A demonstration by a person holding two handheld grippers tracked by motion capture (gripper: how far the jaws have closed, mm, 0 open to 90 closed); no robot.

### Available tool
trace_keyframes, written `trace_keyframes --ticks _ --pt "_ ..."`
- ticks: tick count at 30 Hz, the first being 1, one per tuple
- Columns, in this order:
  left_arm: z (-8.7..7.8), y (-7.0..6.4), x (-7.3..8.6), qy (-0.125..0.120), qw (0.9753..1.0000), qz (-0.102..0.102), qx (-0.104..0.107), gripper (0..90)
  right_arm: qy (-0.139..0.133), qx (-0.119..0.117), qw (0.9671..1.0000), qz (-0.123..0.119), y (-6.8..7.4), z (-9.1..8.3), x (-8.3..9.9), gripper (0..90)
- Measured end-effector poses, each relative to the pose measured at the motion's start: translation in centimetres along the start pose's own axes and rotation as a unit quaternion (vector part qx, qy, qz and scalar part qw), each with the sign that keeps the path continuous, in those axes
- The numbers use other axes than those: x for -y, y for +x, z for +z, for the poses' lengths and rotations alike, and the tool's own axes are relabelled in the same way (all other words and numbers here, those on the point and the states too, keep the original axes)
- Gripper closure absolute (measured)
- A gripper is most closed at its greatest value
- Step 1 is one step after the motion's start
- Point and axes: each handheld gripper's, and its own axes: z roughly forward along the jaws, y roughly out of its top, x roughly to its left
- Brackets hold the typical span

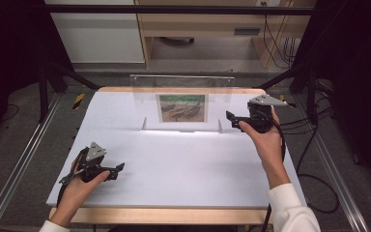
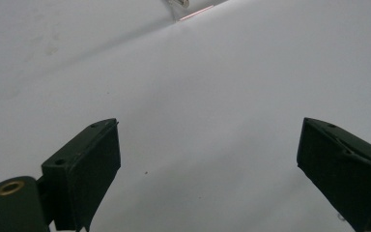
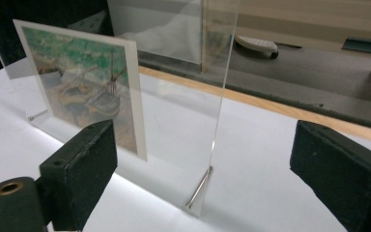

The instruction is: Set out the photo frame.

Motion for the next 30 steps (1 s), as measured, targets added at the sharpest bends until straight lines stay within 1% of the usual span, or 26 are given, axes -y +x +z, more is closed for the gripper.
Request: trace_keyframes --ticks 3,6,7,10,14,15,17,18,25,28,29,30 --pt "0.0 0.0 0.0 0.0 1.0 -0.001 0.0 7.9 0.002 -0.002 1.0 -0.001 0.1 -0.8 0.7 6.9" --pt "0.1 0.1 0.1 0.002 1.0 -0.001 0.0 7.4 0.002 -0.002 1.0 0.004 0.3 -1.4 1.6 6.2" --pt "0.1 0.1 0.1 0.003 1.0 -0.001 -0.001 7.4 0.005 0.0 1.0 0.007 0.4 -1.6 2.0 6.2" --pt "0.1 0.1 0.1 0.003 1.0 -0.002 -0.001 7.0 0.015 -0.002 0.9999 -0.001 0.6 -2.1 2.9 5.8" --pt "0.1 0.1 0.1 0.003 1.0 -0.002 -0.001 6.6 0.024 -0.003 0.9997 -0.001 1.0 -2.6 4.3 5.8" --pt "0.1 0.1 0.1 0.003 1.0 -0.002 -0.001 6.5 0.028 -0.003 0.9996 -0.004 1.1 -2.7 4.7 5.7" --pt "0.1 0.1 0.1 0.004 1.0 -0.003 -0.001 6.4 0.038 -0.004 0.9993 -0.003 1.2 -2.9 5.4 5.6" --pt "0.1 0.1 0.1 0.004 1.0 -0.003 -0.001 6.3 0.043 -0.001 0.9991 -0.008 1.2 -2.9 5.7 5.6" --pt "0.1 0.1 0.3 0.003 1.0 -0.006 -0.001 6.0 0.059 0.004 0.9983 -0.003 1.4 -3.7 7.7 5.5" --pt "0.0 0.1 0.3 0.005 1.0 -0.004 -0.001 6.0 0.074 0.012 0.9972 -0.011 1.5 -3.9 8.8 5.4" --pt "0.0 0.1 0.3 0.004 1.0 -0.003 -0.001 6.0 0.076 0.012 0.997 -0.009 1.6 -4.0 9.1 5.5" --pt "0.0 0.1 0.4 0.004 1.0 -0.003 -0.002 6.0 0.079 0.014 0.9967 -0.011 1.6 -4.0 9.4 5.5"
